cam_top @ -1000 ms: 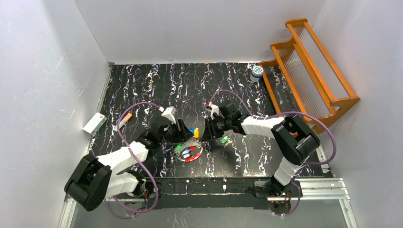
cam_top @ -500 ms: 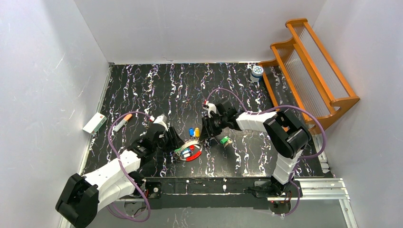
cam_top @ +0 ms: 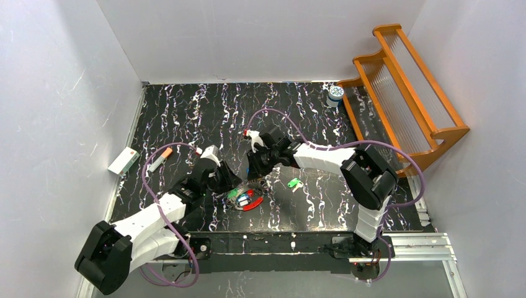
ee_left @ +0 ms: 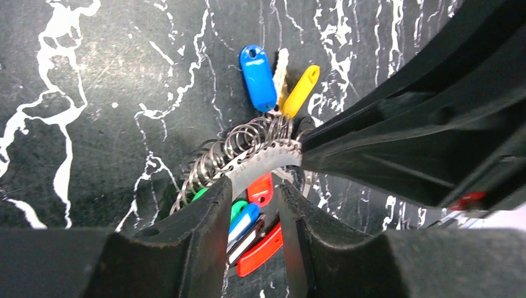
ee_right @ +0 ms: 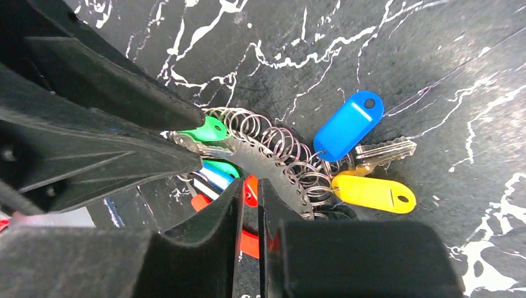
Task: Put the keys on the keyring
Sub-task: Adjust the keyring at the center of the board.
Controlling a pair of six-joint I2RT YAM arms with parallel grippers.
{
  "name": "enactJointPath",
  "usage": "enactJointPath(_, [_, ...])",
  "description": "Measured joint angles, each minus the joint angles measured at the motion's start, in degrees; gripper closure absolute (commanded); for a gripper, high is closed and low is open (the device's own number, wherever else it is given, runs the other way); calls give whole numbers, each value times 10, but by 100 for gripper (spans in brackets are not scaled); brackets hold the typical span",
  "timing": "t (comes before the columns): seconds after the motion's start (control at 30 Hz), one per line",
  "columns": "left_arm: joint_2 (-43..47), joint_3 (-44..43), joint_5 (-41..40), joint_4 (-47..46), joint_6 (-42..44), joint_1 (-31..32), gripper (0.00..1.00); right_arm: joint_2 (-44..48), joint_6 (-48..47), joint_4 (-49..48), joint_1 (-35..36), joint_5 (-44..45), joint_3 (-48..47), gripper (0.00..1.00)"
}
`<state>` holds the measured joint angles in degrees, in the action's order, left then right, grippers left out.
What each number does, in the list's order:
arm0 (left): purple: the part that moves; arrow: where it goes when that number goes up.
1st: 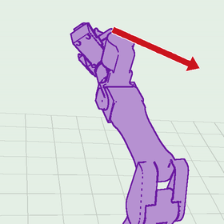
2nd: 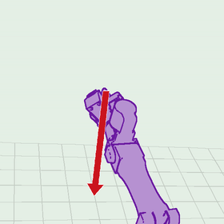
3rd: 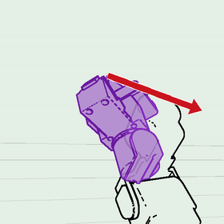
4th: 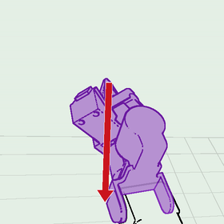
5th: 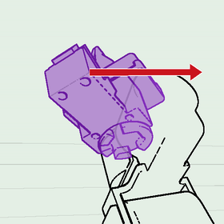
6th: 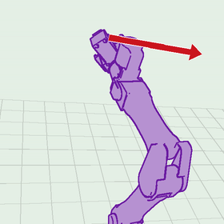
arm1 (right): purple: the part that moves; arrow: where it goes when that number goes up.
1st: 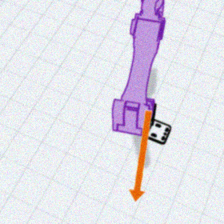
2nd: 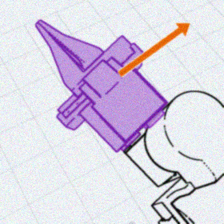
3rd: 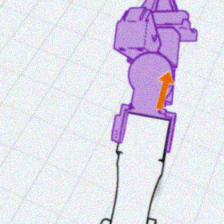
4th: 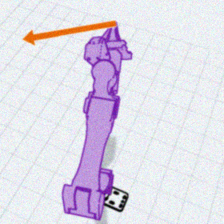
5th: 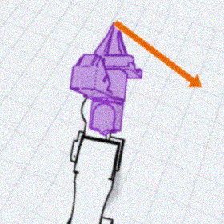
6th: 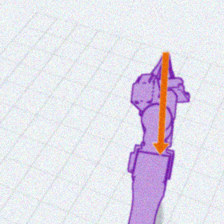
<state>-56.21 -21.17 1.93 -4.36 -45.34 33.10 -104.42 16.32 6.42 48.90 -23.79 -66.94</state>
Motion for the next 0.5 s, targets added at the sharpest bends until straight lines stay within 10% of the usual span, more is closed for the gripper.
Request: enactJointPath(0.5, [8,73,-23,-43,-77,0,77,-39,0,24,2,26,0,79])
